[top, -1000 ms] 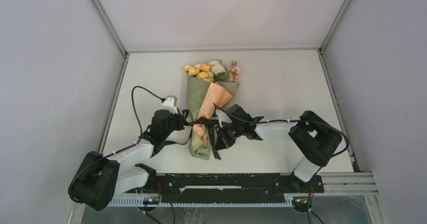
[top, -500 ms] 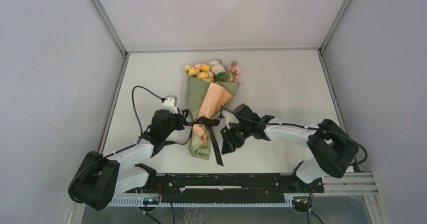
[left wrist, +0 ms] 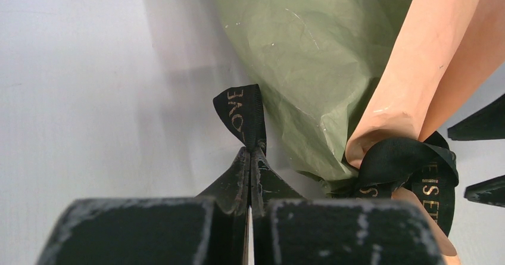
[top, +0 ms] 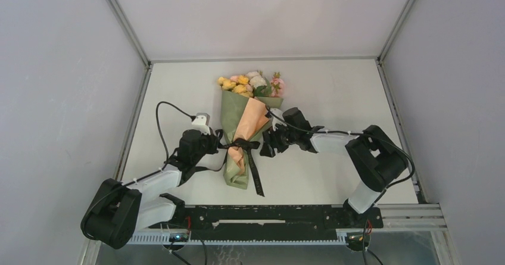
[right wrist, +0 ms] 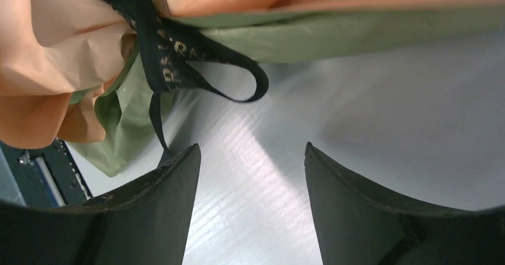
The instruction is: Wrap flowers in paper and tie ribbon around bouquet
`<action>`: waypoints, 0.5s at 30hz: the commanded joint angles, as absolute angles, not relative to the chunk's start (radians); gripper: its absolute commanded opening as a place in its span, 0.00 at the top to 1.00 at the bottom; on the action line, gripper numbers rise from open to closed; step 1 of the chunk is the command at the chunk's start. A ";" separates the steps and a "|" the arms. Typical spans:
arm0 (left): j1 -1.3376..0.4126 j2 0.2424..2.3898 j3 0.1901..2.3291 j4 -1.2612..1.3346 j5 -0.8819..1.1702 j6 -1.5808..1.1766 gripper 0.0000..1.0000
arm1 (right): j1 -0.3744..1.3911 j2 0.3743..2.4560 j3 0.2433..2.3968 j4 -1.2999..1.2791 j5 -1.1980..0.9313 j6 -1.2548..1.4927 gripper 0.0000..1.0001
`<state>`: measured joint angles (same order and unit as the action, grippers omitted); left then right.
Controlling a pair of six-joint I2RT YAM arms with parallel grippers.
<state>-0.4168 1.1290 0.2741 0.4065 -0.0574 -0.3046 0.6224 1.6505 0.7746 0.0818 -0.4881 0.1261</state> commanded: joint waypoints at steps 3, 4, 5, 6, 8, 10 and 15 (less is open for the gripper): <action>-0.424 1.123 0.289 0.457 -0.058 -0.284 1.00 | 0.622 1.761 0.874 0.196 -0.552 0.079 0.28; -0.423 1.126 0.291 0.458 -0.057 -0.283 1.00 | 0.623 1.780 0.879 0.212 -0.569 0.085 0.29; -0.424 1.127 0.292 0.458 -0.056 -0.284 1.00 | 0.624 1.795 0.884 0.224 -0.583 0.091 0.30; -0.423 1.129 0.294 0.459 -0.054 -0.283 1.00 | 0.627 1.809 0.889 0.232 -0.590 0.094 0.30; -0.424 1.130 0.299 0.459 -0.055 -0.278 1.00 | 0.629 1.826 0.897 0.243 -0.585 0.099 0.32; -0.423 1.132 0.301 0.460 -0.055 -0.275 1.00 | 0.624 1.834 0.898 0.258 -0.597 0.106 0.36; -0.423 1.137 0.301 0.463 -0.052 -0.275 1.00 | 0.623 1.848 0.897 0.286 -0.644 0.118 0.45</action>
